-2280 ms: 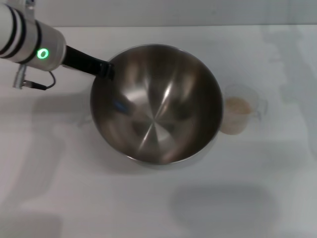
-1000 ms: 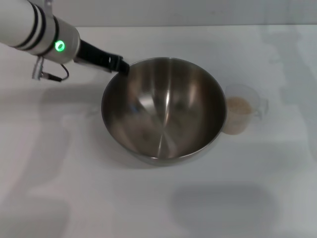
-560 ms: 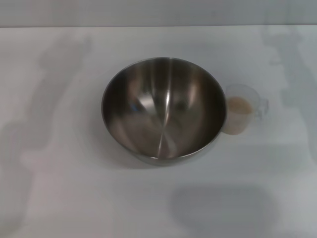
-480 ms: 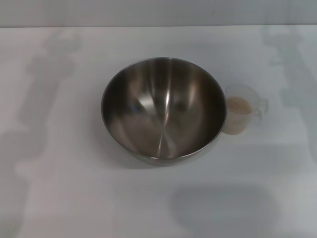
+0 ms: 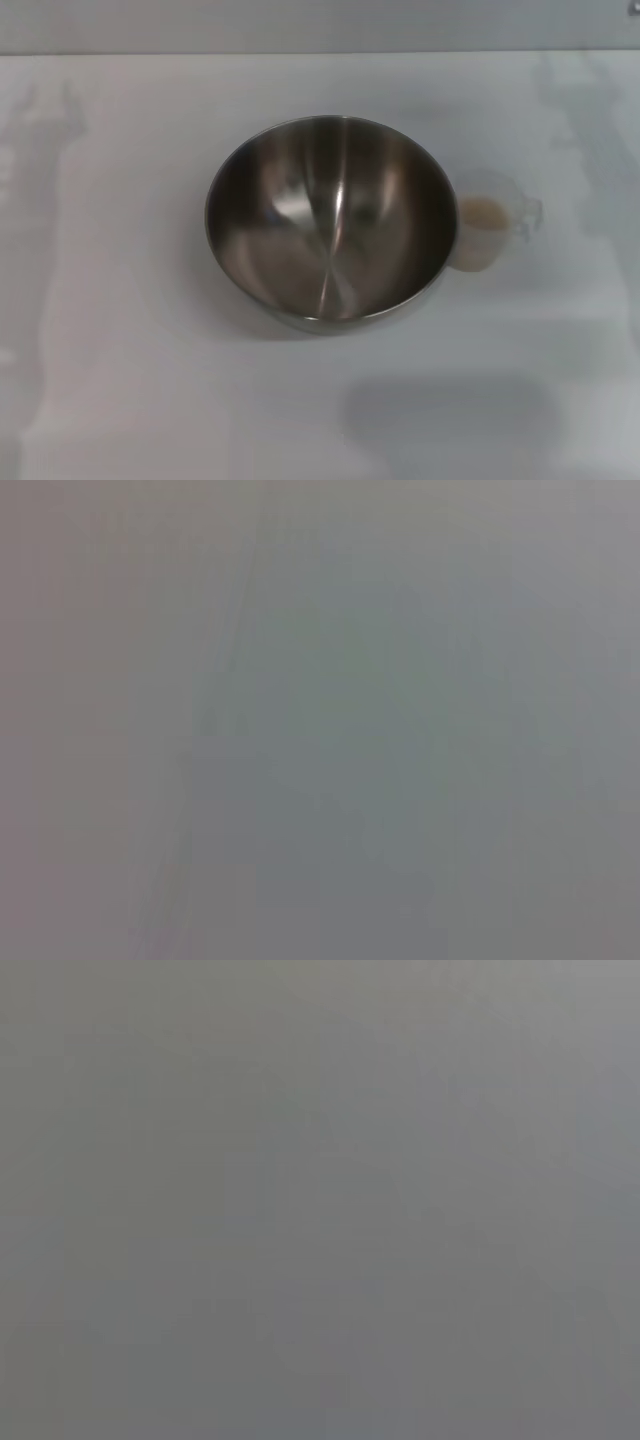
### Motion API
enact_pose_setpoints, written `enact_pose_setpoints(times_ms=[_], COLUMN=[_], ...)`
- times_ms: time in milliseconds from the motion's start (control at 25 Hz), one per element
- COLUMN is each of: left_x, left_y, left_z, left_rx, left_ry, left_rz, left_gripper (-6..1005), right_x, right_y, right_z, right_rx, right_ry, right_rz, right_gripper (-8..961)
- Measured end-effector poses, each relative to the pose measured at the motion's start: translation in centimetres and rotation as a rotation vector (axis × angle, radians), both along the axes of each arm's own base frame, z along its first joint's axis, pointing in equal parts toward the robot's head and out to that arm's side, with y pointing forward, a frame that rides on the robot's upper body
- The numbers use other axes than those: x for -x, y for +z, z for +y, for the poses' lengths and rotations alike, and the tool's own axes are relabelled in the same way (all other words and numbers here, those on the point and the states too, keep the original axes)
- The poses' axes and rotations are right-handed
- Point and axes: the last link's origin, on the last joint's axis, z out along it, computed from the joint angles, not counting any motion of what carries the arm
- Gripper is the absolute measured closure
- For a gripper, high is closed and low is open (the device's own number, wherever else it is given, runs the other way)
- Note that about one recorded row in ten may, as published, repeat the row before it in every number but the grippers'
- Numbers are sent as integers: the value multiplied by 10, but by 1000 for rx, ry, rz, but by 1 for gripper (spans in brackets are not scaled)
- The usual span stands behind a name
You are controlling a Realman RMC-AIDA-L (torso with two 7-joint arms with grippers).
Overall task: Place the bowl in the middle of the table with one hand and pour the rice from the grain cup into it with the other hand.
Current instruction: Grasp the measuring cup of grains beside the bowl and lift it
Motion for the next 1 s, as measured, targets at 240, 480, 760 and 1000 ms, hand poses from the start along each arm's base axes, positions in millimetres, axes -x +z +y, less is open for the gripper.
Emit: enact_pose_setpoints(times_ms=[240, 480, 760, 1000], left_x=[15, 24, 27, 29], left_y=[-8, -11, -14, -19], left_z=[1, 8, 16, 20], left_rx=[138, 188, 205, 212], left_ry=[-76, -24, -1, 25], left_rz=[-25, -16, 0, 35], left_gripper=[596, 469, 218, 192], right_x=[-34, -52, -56, -64], right_y=[-11, -29, -60, -77], right_z=[-56, -110, -159, -186], right_rx=[-18, -35, 46, 94], right_ry=[-35, -109, -173, -261], right_rz=[108, 114, 68, -1], right_gripper=[437, 438, 438, 437])
